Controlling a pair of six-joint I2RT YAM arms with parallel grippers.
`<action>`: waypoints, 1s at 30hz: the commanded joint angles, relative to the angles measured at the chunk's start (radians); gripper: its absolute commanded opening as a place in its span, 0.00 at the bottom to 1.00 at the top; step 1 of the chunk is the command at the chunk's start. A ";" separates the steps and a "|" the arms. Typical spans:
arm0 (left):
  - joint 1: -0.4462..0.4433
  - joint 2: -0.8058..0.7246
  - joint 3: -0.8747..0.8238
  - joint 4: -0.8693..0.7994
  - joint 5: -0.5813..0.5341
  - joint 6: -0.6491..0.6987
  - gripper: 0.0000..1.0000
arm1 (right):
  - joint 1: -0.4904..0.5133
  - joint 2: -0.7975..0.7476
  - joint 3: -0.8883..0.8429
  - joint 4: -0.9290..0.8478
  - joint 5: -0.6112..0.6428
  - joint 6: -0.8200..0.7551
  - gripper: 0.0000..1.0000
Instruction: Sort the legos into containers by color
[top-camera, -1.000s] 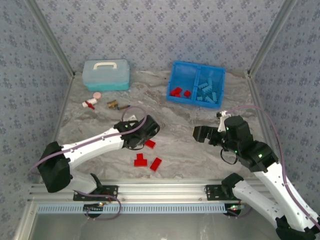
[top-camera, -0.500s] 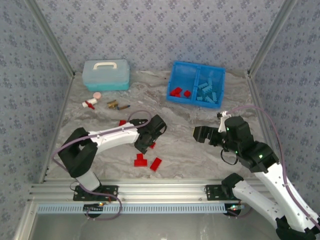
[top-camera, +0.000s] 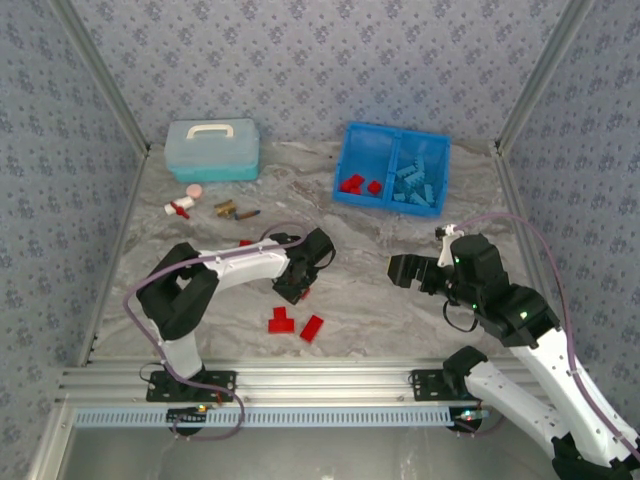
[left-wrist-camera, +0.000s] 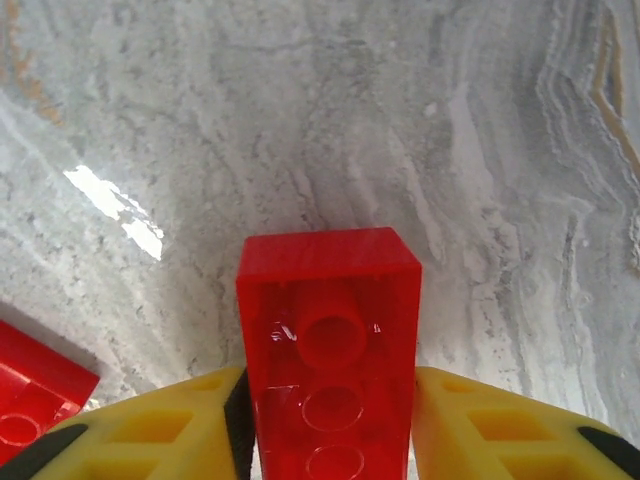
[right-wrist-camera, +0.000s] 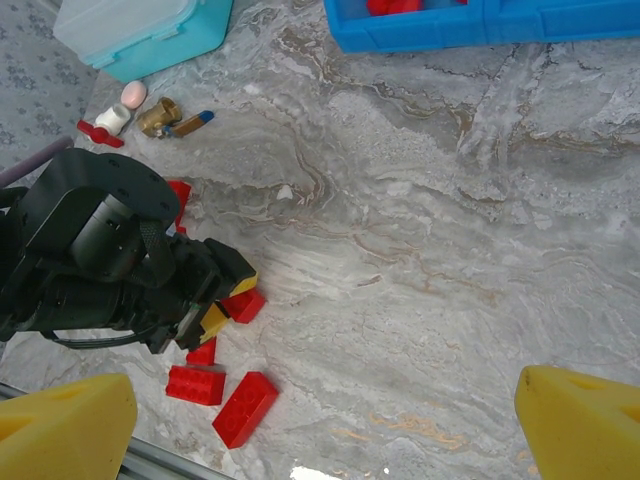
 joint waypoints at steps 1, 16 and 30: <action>0.000 0.003 0.010 -0.058 0.010 -0.001 0.38 | 0.007 -0.008 0.010 -0.003 0.007 0.006 1.00; -0.022 -0.052 0.513 -0.111 -0.269 0.678 0.36 | 0.007 -0.008 0.018 -0.003 0.018 0.014 1.00; 0.106 0.543 1.320 -0.026 -0.097 1.169 0.33 | 0.005 -0.001 0.025 -0.012 0.039 -0.002 1.00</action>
